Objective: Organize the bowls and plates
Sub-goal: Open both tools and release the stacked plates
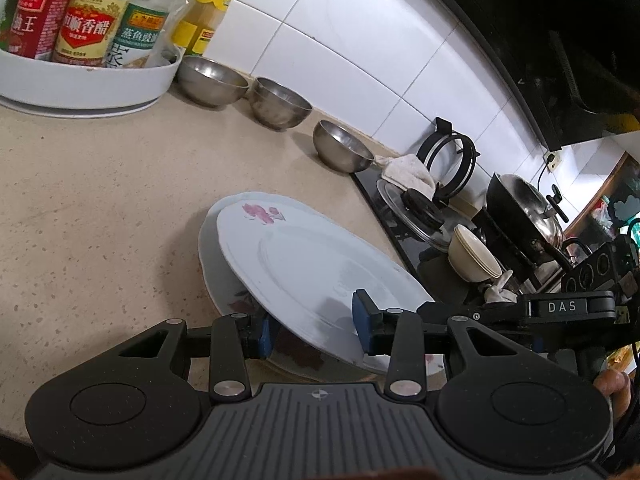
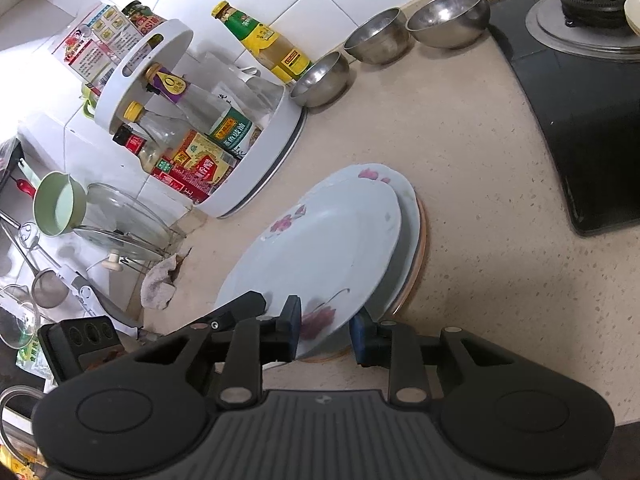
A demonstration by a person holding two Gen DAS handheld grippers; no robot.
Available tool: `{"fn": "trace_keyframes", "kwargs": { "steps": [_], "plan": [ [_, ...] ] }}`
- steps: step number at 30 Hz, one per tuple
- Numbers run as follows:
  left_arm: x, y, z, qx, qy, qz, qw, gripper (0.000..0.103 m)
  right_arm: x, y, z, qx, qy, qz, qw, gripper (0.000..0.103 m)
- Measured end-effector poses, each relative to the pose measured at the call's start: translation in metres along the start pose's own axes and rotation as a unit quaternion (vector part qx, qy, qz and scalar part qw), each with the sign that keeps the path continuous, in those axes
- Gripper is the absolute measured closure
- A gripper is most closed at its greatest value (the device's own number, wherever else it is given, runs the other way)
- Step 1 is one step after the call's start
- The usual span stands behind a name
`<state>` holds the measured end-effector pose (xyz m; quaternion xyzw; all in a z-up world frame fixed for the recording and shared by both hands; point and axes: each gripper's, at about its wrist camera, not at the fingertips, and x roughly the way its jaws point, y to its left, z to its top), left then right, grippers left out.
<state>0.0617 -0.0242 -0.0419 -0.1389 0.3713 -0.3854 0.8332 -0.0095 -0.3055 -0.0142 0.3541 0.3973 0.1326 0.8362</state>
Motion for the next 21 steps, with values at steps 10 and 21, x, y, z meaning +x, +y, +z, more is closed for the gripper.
{"fn": "trace_keyframes", "kwargs": {
  "steps": [10,21],
  "plan": [
    [0.008,0.000,0.002,0.002,0.005,0.008,1.0000,0.056,0.007,-0.006,0.006,0.010,0.007,-0.006,1.000,0.077],
    [-0.003,-0.002,0.007,0.043,0.009,0.047,0.9979,0.049,0.006,0.004,0.015,-0.042,0.011,-0.052,0.998,0.074]
  ]
}}
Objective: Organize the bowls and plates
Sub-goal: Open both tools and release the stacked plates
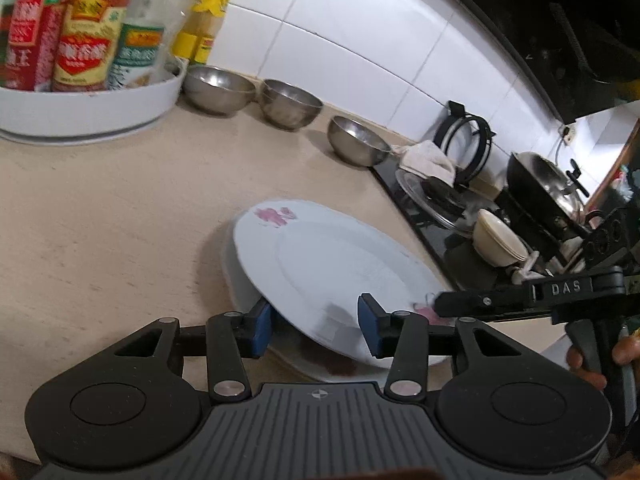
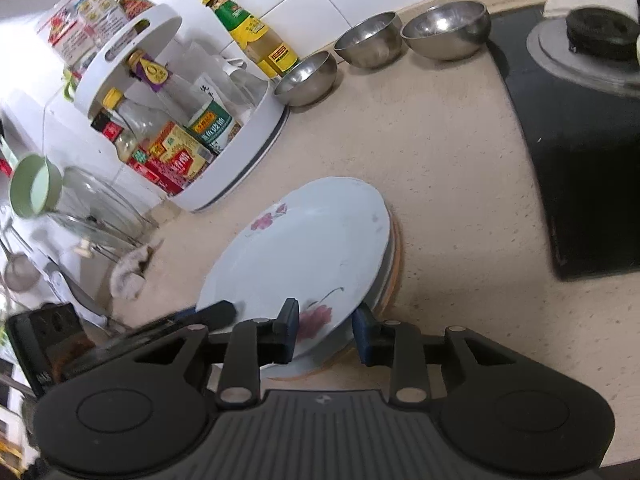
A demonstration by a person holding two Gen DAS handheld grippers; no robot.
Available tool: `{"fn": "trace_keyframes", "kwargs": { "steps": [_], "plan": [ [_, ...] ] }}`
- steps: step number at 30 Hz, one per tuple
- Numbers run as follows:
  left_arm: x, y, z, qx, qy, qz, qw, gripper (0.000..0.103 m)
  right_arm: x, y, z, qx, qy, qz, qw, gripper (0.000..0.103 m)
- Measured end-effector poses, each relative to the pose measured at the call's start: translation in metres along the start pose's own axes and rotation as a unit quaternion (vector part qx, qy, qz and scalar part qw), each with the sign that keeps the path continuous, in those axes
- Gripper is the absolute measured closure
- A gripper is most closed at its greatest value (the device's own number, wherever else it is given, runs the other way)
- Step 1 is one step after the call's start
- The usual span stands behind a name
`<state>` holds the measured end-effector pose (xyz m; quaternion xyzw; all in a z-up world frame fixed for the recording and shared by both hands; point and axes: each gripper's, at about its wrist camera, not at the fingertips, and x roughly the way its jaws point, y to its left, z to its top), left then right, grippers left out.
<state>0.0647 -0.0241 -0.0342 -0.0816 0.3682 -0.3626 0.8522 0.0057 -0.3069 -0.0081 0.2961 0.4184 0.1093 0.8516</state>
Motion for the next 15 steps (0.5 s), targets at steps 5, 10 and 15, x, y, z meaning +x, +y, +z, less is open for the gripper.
{"fn": "trace_keyframes", "kwargs": {
  "steps": [5,10,15],
  "plan": [
    [-0.012,0.002,0.005,0.012,-0.025,0.014,0.9995,0.041,0.001,0.002,0.001,-0.018,-0.006,-0.026,0.999,0.073],
    [-0.023,0.002,0.010,0.029,-0.032,0.018,0.9989,0.039,-0.009,0.007,0.006,-0.036,-0.027,-0.039,0.998,0.073],
    [-0.019,0.004,0.014,0.026,-0.024,0.020,0.9992,0.039,-0.013,0.010,0.014,-0.037,-0.032,-0.051,0.998,0.073]
  ]
}}
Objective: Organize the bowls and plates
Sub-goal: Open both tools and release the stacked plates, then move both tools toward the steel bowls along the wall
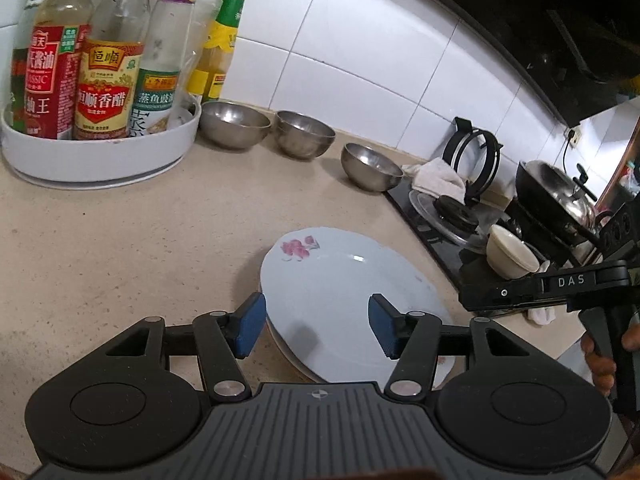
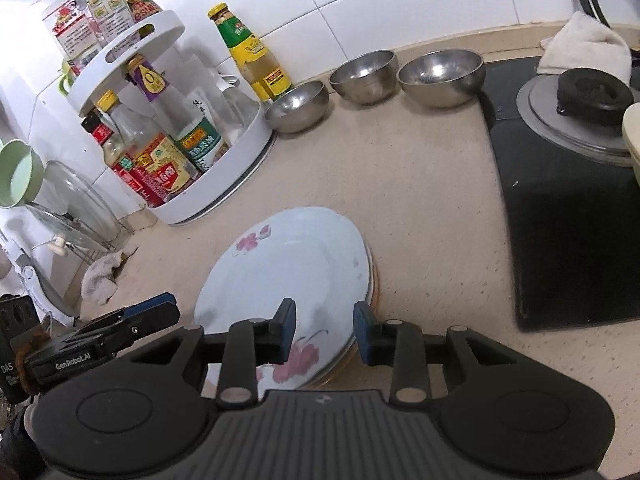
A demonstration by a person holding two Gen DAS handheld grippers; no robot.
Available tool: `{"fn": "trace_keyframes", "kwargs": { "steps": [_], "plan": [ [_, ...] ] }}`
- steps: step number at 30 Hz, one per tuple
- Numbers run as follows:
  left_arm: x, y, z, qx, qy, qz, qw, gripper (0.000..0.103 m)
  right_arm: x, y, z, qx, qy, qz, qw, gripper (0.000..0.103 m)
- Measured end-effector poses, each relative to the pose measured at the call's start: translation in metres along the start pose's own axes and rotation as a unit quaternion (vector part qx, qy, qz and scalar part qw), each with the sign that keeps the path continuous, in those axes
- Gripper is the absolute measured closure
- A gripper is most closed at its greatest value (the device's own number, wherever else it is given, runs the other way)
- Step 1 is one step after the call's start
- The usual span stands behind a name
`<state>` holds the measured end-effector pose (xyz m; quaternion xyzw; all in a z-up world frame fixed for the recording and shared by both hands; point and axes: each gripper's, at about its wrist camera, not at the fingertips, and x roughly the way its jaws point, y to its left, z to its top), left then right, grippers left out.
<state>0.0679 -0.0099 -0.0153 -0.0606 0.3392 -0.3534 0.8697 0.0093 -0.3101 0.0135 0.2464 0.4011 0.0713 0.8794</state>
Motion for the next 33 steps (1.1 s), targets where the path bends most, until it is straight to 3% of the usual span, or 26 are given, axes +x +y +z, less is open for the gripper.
{"fn": "trace_keyframes", "kwargs": {
  "steps": [4,9,14,22,33],
  "plan": [
    [0.007,-0.003,0.005,0.009,0.008,0.001,0.9999,0.036,0.006,0.002,0.005,-0.002,0.010,-0.010,1.000,0.072],
    [0.018,-0.009,0.022,0.028,0.016,0.028,0.9991,0.032,0.012,0.008,0.016,-0.018,0.022,-0.023,0.999,0.071],
    [0.035,-0.012,0.043,0.034,0.023,0.045,0.9981,0.028,0.016,0.013,0.032,-0.035,0.028,-0.030,0.999,0.065],
    [0.073,-0.021,0.074,0.050,0.048,0.076,0.9947,0.018,0.032,0.012,0.072,-0.052,0.043,-0.035,0.997,0.060],
    [0.112,-0.039,0.115,0.080,0.044,0.128,0.9876,0.015,0.063,0.004,0.134,-0.096,0.069,-0.035,0.992,0.059]
  ]
}}
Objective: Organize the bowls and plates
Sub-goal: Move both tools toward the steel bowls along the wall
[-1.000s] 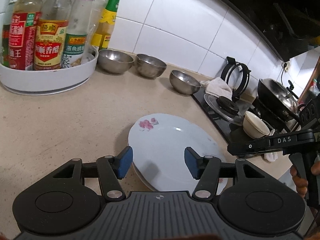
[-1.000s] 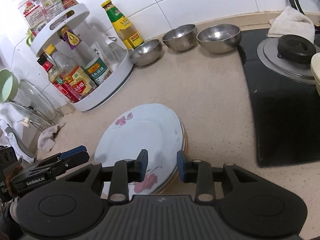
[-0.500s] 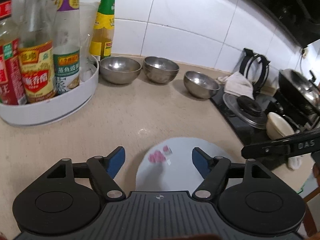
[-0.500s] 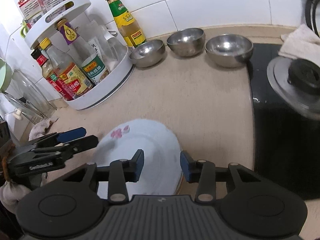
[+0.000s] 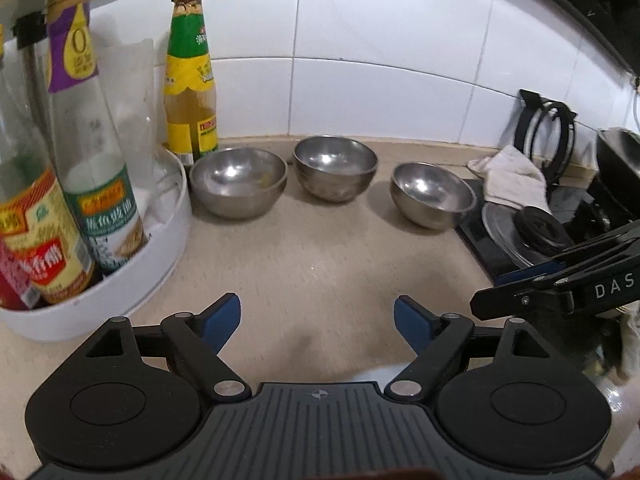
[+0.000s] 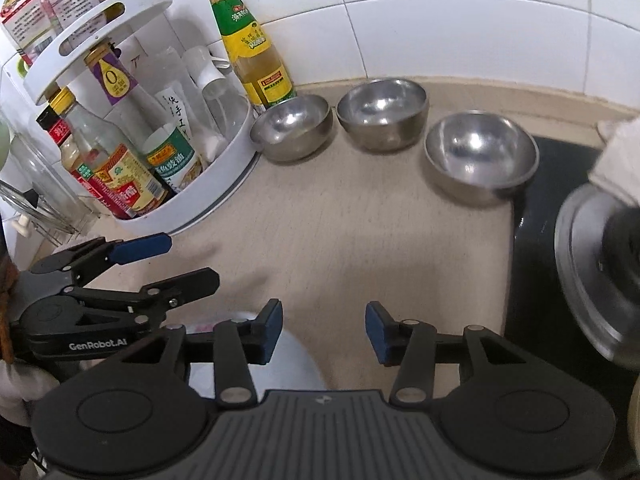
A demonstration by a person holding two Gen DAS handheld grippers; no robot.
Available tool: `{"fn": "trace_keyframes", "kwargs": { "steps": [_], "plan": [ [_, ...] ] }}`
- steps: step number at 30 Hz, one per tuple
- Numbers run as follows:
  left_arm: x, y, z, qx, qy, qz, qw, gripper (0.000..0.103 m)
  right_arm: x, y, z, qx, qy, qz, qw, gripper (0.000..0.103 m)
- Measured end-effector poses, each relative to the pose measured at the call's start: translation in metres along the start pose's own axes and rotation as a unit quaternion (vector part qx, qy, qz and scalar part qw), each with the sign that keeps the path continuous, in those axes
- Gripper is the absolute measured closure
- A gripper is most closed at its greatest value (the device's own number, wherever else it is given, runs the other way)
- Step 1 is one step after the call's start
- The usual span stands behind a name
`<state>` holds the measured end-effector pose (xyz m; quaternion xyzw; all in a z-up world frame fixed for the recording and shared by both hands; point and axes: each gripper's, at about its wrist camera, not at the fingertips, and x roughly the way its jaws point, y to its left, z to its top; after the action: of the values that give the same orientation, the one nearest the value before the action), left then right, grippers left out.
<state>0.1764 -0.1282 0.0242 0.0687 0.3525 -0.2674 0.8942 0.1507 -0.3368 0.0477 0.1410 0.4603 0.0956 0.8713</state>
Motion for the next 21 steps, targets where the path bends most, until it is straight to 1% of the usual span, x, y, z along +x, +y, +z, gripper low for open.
{"fn": "trace_keyframes", "kwargs": {
  "steps": [3,7,9,11,15,21],
  "plan": [
    [0.009,-0.001,0.007,-0.005,0.004,0.012,0.9999,0.014,0.006,-0.006,0.013,-0.011,0.005,-0.002,1.000,0.059],
    [0.022,-0.003,0.015,-0.007,0.014,0.027,0.9995,0.011,0.013,-0.014,0.029,-0.025,0.011,-0.001,1.000,0.057],
    [0.029,-0.002,0.021,-0.012,0.018,0.030,0.9993,0.011,0.016,-0.018,0.039,-0.032,0.011,-0.001,0.999,0.054],
    [0.036,-0.002,0.028,-0.020,0.020,0.030,0.9991,0.010,0.020,-0.023,0.049,-0.035,0.011,-0.001,0.999,0.053],
    [0.051,0.007,0.043,-0.043,0.028,0.032,0.9982,0.009,0.030,-0.032,0.073,-0.044,0.018,-0.001,0.999,0.053],
    [0.077,0.027,0.071,-0.068,0.036,0.050,0.9958,0.006,0.049,-0.040,0.113,-0.066,0.016,-0.002,0.998,0.053]
  ]
}}
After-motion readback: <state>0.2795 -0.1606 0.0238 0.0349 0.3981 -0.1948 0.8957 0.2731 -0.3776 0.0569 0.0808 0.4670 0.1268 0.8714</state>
